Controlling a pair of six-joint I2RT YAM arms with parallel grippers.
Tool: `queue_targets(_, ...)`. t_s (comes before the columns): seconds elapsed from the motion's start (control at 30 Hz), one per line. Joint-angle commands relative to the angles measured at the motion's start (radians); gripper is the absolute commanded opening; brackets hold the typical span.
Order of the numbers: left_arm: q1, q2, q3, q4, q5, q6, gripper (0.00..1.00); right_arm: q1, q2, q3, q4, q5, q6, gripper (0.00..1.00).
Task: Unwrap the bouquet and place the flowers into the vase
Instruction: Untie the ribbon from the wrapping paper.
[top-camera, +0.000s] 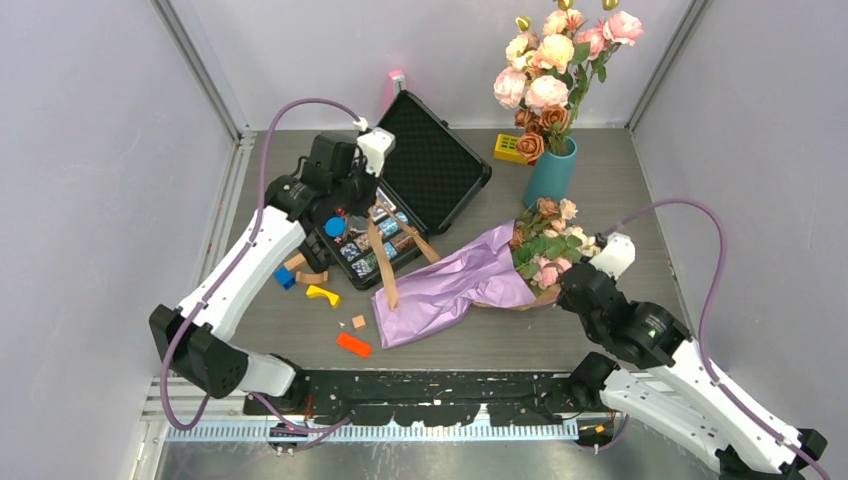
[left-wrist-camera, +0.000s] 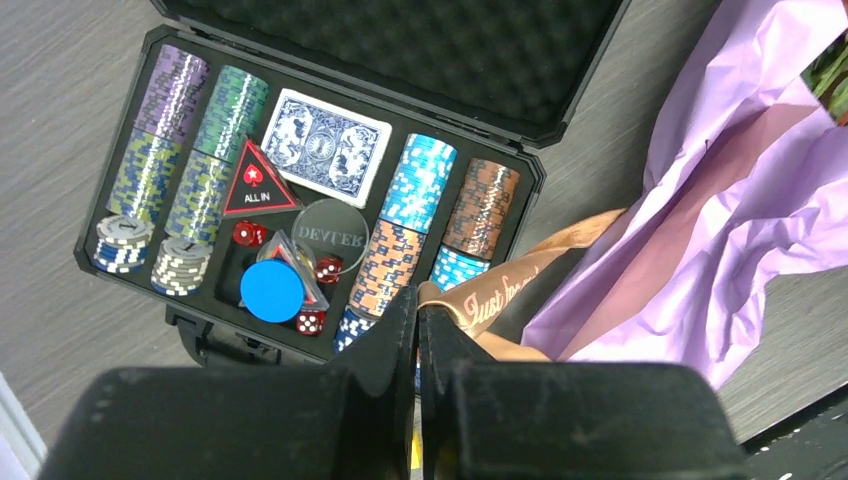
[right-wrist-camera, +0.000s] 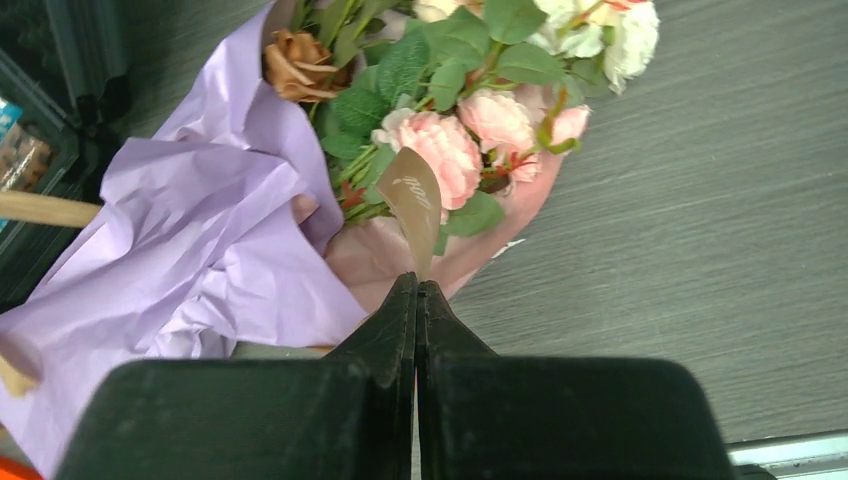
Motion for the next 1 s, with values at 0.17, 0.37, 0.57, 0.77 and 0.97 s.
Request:
queue_targets(0.17, -0.095, 0.038, 0.03, 0.005, -0.159, 0.15, 0.05, 0.002, -0.2, -0.069, -0.077, 0.223, 0.239, 0.0)
queue_targets(0.37, -0.171, 0.1, 0.085, 0.069, -0.327, 0.292, 0.05, 0.002, -0.342, -0.102, -0.15, 0.268, 0.383, 0.0)
queue_targets(0.57, -0.239, 0.147, 0.079, 0.138, -0.452, 0.38, 0.04, 0.002, -0.482, -0.149, -0.181, 0.298, 0.481, 0.0)
queue_targets(0.77, -0.325, 0.118, -0.026, 0.249, -0.577, 0.453, 0.19, 0.002, -0.512, -0.161, -0.184, 0.311, 0.503, 0.2)
queue_targets(0.97, -0.328, 0.08, -0.03, 0.151, -0.424, 0.243, 0.64, 0.001, -0.535, -0.155, -0.196, 0.324, 0.507, 0.45)
